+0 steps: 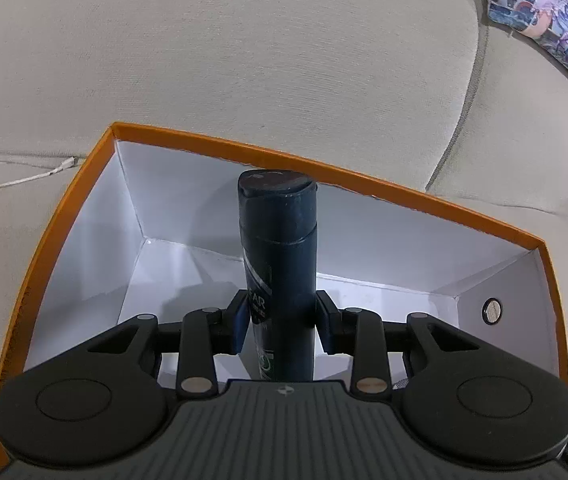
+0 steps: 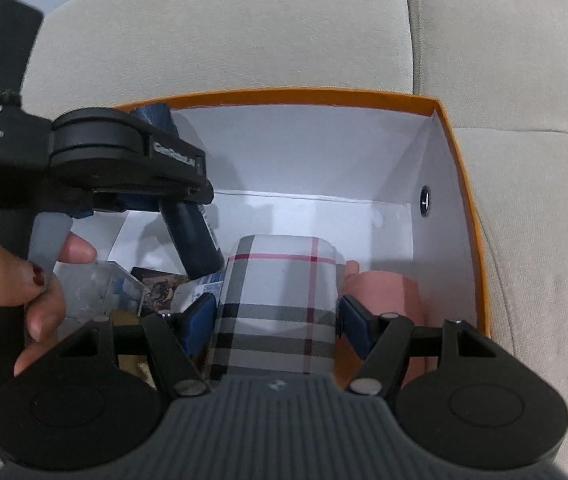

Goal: Organize rigid objects
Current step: 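Carry the shampoo bottle with the left tool into the box while the right tool carries the plaid case in, then open both tools to release the shampoo bottle and plaid case into the box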

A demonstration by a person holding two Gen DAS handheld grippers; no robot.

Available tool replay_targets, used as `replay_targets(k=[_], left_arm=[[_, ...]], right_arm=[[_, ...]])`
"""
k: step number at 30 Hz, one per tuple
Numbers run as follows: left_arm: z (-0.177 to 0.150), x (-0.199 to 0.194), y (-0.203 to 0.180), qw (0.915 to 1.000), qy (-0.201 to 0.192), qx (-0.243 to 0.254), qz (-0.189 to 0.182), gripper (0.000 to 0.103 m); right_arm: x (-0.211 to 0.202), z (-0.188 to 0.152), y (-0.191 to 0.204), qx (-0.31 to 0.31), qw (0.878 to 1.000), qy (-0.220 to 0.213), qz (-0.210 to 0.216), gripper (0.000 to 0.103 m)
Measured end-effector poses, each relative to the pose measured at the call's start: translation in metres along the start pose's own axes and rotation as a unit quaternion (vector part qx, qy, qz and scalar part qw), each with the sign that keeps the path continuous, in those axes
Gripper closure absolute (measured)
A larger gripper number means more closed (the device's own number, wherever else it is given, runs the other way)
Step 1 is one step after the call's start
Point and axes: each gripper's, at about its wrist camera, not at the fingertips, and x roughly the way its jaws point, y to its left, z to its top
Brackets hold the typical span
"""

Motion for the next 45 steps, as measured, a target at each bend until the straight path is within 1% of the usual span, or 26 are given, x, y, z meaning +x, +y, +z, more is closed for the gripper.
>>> replay_targets(k=[4, 11, 22, 33, 35, 37, 39, 45], left_arm=[[0.000, -0.003, 0.002, 1.0000, 0.000, -0.001, -0.001, 0.065], [-0.001, -0.003, -0.004, 0.9999, -0.002, 0.010, 0.013, 0.064], [-0.002, -0.002, -0.012, 0.9993, -0.004, 0.028, 0.023, 0.064], [-0.005, 0.000, -0.020, 0.9982, -0.008, 0.043, 0.040, 0.063], [-0.006, 0.001, -0.021, 0.9981, -0.008, 0.044, 0.042, 0.060], [-0.006, 0.001, -0.021, 0.9982, -0.008, 0.043, 0.040, 0.053], [-0.006, 0.001, -0.020, 0.9983, -0.008, 0.042, 0.040, 0.049], [-0.006, -0.001, -0.017, 0.9983, -0.002, 0.040, 0.042, 0.046]], right_arm=[[0.001, 0.003, -0.002, -0.001, 1.000, 0.001, -0.001, 0.034], [0.006, 0.002, 0.001, -0.012, 1.000, 0.004, -0.005, 0.034], [0.009, 0.001, 0.004, -0.014, 1.000, 0.005, -0.009, 0.034], [0.008, -0.001, 0.006, -0.019, 1.000, 0.005, -0.016, 0.034], [0.008, -0.001, 0.006, -0.021, 1.000, 0.004, -0.017, 0.034], [0.007, -0.001, 0.006, -0.022, 1.000, 0.003, -0.018, 0.034], [0.006, 0.000, 0.007, -0.025, 0.999, 0.001, -0.020, 0.033], [0.004, 0.000, 0.007, -0.031, 0.999, -0.001, -0.024, 0.028]])
